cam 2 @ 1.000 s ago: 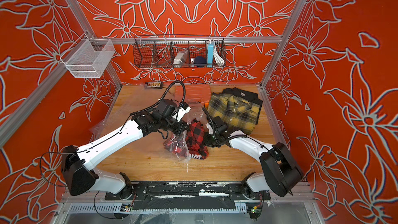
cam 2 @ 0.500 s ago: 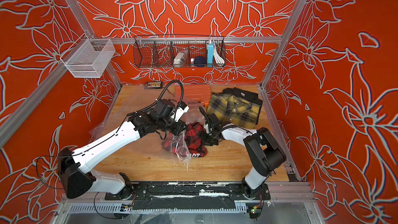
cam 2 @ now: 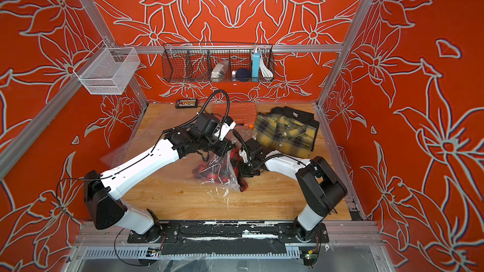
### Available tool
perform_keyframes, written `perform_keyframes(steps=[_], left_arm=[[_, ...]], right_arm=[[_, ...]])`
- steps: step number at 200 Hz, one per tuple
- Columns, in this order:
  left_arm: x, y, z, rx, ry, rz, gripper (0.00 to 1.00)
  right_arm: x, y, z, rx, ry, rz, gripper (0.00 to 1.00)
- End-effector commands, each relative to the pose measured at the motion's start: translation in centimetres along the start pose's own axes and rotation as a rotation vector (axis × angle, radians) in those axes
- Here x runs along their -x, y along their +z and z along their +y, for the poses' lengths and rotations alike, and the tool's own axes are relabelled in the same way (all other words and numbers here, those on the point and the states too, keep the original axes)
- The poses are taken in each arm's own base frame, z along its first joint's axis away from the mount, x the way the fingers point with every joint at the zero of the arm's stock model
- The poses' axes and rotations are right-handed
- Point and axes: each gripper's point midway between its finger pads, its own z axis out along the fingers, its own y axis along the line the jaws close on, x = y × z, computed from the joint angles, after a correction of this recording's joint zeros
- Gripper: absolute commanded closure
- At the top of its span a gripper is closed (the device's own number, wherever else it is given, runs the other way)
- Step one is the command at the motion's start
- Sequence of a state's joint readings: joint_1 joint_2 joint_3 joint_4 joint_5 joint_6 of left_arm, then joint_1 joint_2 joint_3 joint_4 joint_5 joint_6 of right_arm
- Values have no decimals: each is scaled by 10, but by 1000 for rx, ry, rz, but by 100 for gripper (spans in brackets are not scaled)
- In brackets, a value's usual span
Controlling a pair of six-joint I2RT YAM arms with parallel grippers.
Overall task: Place the folded shirt into the vacuum bag
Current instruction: Place the shirt in the vacuum bag, then adjust the vacuum bag at the center of the board.
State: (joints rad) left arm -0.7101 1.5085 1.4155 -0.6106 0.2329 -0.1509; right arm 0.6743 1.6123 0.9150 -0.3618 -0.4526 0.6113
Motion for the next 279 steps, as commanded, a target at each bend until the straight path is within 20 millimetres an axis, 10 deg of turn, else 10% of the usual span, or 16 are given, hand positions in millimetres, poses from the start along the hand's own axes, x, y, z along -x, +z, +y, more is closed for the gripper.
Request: perform_keyframes(steps=[1,33,62,98,170,234,279], left_arm=[[3,-2,-22,-79,38,-24,95],[-27,-7,-25,-101,22,15,95],[-65,-6,-14,-75,-20,64,95],[-85,0,-4,-53,-66,79,95],[-70,7,-10,-78,-40,49,94],[-68,-3,-7,-51,-43,25,94],[-73,-4,-7,-56,-52,30,95]], right_arm=[[35,-5,21,104,48,-58,100],[83,3,32,234,139,-162,100],[107,-6,42,326,166,-232,58],[81,-8,19,251,184,-172,20],[8,-9,-19,160,239,-105,19],[22,-41,-65,4,272,-152,31],[84,-56,-59,-53,163,-259,39]])
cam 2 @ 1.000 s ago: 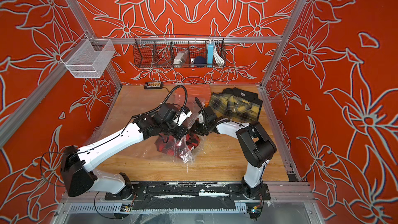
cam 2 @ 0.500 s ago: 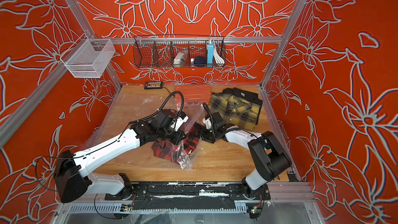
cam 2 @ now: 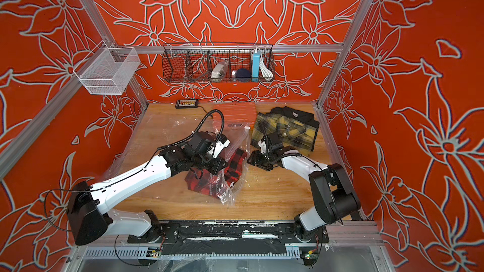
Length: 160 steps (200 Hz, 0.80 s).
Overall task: Place the folded shirt into the vacuum bag
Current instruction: Adjust the vacuum bag at the center of the board.
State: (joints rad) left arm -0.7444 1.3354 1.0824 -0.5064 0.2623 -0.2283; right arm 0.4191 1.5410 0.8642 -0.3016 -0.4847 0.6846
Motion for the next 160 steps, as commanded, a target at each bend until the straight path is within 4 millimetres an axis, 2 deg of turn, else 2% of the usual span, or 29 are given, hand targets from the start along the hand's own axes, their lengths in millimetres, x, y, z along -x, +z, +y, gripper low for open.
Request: perform_keyframes(steps=[1,28,57,72,94,115,131,147,160], left_arm=[[6,-9,-7,-21,16,-39,95],[4,-12,-7,-19,14,-43,95],[4,-14,-8,-24,12,-46,95],[3,-15,-8,-21,13,-46,95],[4,-18,-6,-9,21,-53,95],[3,-18,-3,4,23,-53,96],[4,-17,-1,16,19,-54,96],[5,-18,1,26,11,-63,97],[7,-21,3,37,4,-78,97]], right_arm=[[38,-5,10,-54,-95,-84,39],[76,-3,15,-116,-160,-164,36],[107,9,8,-195,-219,-217,31],[115,19,12,-187,-273,-195,31],[115,32,24,-108,-335,-175,34],[118,33,42,-18,-389,-206,46],[124,27,63,57,-439,-249,60],[129,21,81,95,-491,-276,79],[132,17,85,90,-497,-269,94]])
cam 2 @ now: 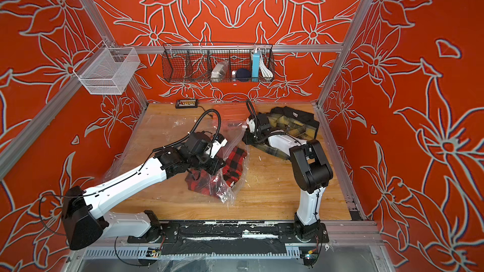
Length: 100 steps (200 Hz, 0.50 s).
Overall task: Place the folded shirt into the vacuum bag
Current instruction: Adjust the vacuum bag at the center of the board.
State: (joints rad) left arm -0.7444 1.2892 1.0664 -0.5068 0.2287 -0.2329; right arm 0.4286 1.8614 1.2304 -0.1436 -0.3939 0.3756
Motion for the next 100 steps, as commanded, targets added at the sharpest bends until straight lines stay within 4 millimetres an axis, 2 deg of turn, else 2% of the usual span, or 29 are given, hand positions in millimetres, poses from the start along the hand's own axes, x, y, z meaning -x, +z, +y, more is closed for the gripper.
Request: perform_keyframes(steps=[1,5,22,40,56,76,100], left_arm=[[6,-10,1,14,0,-41,97],[6,-11,1,16,-1,-47,97],[6,-14,3,25,-2,-61,97],[6,-14,3,23,10,-68,97],[10,-12,0,8,22,-72,97],[16,-6,-3,-9,40,-74,97],[22,5,-5,-7,75,-73,97]], right_arm=[[31,-14,30,84,-98,-81,95],[32,-17,31,80,-101,-80,100],[38,-33,30,41,-103,-122,100],[46,-64,26,-34,-103,-198,100],[51,-96,15,-116,-51,-281,100],[41,-131,-12,-197,96,-373,100],[4,-165,-66,-284,403,-498,100]])
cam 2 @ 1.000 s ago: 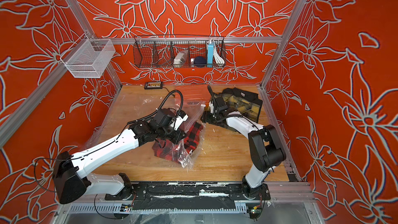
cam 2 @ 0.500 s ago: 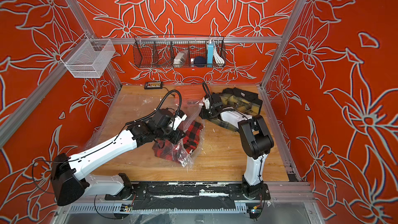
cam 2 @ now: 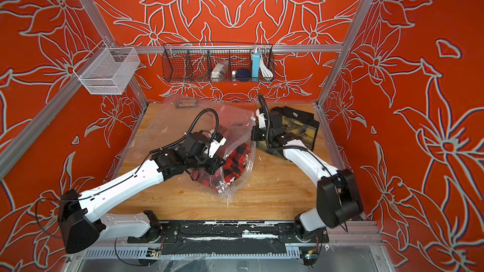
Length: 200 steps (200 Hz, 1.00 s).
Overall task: Place the folded shirt into the vacuum bag
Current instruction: Adjust the vacuum bag at the center of the board.
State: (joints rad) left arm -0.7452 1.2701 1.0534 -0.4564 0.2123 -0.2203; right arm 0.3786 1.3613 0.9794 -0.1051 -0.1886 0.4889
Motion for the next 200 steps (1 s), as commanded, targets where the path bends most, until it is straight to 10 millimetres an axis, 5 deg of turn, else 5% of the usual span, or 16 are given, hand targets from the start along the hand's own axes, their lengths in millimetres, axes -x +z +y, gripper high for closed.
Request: perform_keyframes(steps=[1,40,75,97,123,159,200], left_arm=[[12,10,-4,-7,51,-16,97],[4,31,11,64,46,59,98],[5,26,-5,-26,-10,26,98],[8,22,-10,-48,-28,19,97],[10,20,-10,-43,-31,13,97],[18,22,-13,-47,-25,9,96],[34,22,-19,-60,-15,-6,96]], right_arm=[[-10,-27,-71,-209,312,-140,100],[-80,-42,-120,-383,517,-89,100],[-100,-38,-125,-439,459,46,96],[-106,-50,-115,-427,392,166,58],[-124,-86,-106,-446,357,279,35],[-133,-130,-90,-391,320,281,24],[-153,-101,-22,-100,401,359,33]])
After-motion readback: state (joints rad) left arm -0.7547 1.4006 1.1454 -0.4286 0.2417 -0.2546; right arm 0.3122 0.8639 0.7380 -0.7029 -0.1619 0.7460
